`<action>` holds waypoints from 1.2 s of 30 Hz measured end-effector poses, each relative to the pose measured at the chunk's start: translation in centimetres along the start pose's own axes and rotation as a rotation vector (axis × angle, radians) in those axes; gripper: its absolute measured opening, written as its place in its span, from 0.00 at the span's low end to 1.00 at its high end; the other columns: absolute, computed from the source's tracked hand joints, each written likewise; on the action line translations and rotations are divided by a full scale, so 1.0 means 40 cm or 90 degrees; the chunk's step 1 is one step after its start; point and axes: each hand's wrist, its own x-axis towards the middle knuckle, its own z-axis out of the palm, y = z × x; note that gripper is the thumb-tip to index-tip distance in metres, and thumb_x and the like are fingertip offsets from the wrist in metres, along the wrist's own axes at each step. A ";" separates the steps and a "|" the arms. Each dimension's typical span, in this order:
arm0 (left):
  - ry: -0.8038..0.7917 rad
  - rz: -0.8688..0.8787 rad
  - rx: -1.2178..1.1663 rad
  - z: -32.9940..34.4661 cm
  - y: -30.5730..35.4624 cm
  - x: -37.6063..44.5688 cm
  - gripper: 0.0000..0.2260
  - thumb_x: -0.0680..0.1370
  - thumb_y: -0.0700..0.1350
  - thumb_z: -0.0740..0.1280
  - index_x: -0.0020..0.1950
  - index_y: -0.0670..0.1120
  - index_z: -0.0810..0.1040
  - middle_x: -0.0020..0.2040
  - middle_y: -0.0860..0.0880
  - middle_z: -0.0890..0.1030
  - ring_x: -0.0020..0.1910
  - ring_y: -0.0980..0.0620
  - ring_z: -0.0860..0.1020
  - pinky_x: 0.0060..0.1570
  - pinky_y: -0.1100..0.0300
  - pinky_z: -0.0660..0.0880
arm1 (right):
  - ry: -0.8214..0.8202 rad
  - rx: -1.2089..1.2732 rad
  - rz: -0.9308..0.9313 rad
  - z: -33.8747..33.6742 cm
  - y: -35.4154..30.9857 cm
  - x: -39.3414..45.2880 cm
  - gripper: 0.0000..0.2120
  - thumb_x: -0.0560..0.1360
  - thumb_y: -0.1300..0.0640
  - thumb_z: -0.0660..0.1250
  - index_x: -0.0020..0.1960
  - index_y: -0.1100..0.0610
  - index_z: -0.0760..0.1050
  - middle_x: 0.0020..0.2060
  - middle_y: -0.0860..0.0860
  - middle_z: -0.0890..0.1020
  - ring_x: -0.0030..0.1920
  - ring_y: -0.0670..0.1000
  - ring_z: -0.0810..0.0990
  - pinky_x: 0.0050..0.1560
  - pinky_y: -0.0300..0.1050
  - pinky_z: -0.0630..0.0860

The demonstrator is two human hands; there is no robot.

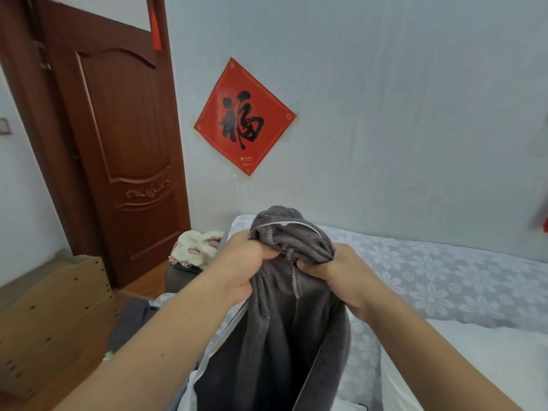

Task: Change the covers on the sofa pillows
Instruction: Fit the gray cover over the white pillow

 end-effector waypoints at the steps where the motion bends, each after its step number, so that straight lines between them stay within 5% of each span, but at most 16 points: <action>1: 0.009 -0.003 -0.011 0.002 -0.001 0.000 0.13 0.78 0.27 0.63 0.54 0.38 0.83 0.49 0.40 0.87 0.48 0.43 0.86 0.43 0.54 0.82 | 0.023 -0.028 -0.019 0.003 0.000 -0.003 0.09 0.76 0.63 0.72 0.51 0.51 0.84 0.47 0.47 0.87 0.51 0.46 0.85 0.61 0.47 0.78; 4: 0.014 -0.008 0.010 0.005 -0.006 -0.010 0.13 0.79 0.28 0.62 0.54 0.40 0.83 0.48 0.42 0.87 0.48 0.44 0.86 0.46 0.53 0.82 | 0.088 -0.056 -0.056 0.009 -0.006 -0.007 0.09 0.76 0.62 0.72 0.47 0.48 0.84 0.45 0.42 0.87 0.49 0.41 0.84 0.55 0.40 0.78; 7: -0.028 -0.040 0.004 0.002 -0.014 -0.021 0.14 0.80 0.28 0.60 0.54 0.39 0.83 0.50 0.40 0.86 0.50 0.42 0.85 0.54 0.48 0.81 | 0.108 0.041 -0.015 0.006 -0.011 -0.004 0.07 0.77 0.61 0.70 0.50 0.51 0.85 0.47 0.46 0.87 0.52 0.46 0.85 0.60 0.49 0.79; 12: -0.048 -0.147 -0.120 -0.008 -0.027 -0.026 0.11 0.81 0.37 0.63 0.54 0.36 0.84 0.54 0.37 0.85 0.55 0.39 0.84 0.62 0.44 0.77 | 0.063 0.126 0.030 0.022 -0.013 -0.010 0.09 0.79 0.64 0.66 0.54 0.57 0.84 0.51 0.53 0.87 0.55 0.53 0.85 0.64 0.57 0.77; 23: -0.227 -0.201 -0.292 -0.008 -0.056 -0.096 0.19 0.77 0.47 0.71 0.61 0.35 0.82 0.63 0.36 0.81 0.63 0.39 0.80 0.69 0.45 0.73 | -0.042 0.306 0.091 0.041 -0.024 -0.027 0.13 0.79 0.72 0.59 0.56 0.63 0.81 0.50 0.61 0.86 0.49 0.57 0.86 0.51 0.51 0.82; 28: -0.307 -0.172 -0.338 0.006 -0.109 -0.135 0.30 0.59 0.45 0.86 0.57 0.34 0.84 0.57 0.35 0.83 0.54 0.40 0.84 0.61 0.46 0.79 | -0.098 0.319 0.073 0.042 -0.028 -0.037 0.13 0.78 0.72 0.60 0.55 0.63 0.81 0.47 0.61 0.85 0.46 0.57 0.85 0.48 0.50 0.83; 32: -0.287 -0.180 -0.317 0.005 -0.123 -0.130 0.23 0.66 0.41 0.81 0.57 0.34 0.83 0.56 0.35 0.83 0.53 0.40 0.83 0.62 0.46 0.78 | -0.092 0.291 0.072 0.043 -0.002 -0.033 0.14 0.78 0.73 0.60 0.57 0.62 0.80 0.47 0.60 0.86 0.47 0.56 0.85 0.45 0.49 0.81; 36: -0.152 -0.231 -0.302 -0.012 -0.145 -0.100 0.16 0.75 0.40 0.69 0.59 0.32 0.82 0.59 0.35 0.82 0.55 0.40 0.83 0.62 0.46 0.78 | -0.036 0.174 0.062 0.045 0.087 0.009 0.14 0.77 0.70 0.64 0.59 0.60 0.80 0.53 0.58 0.86 0.55 0.58 0.84 0.61 0.55 0.79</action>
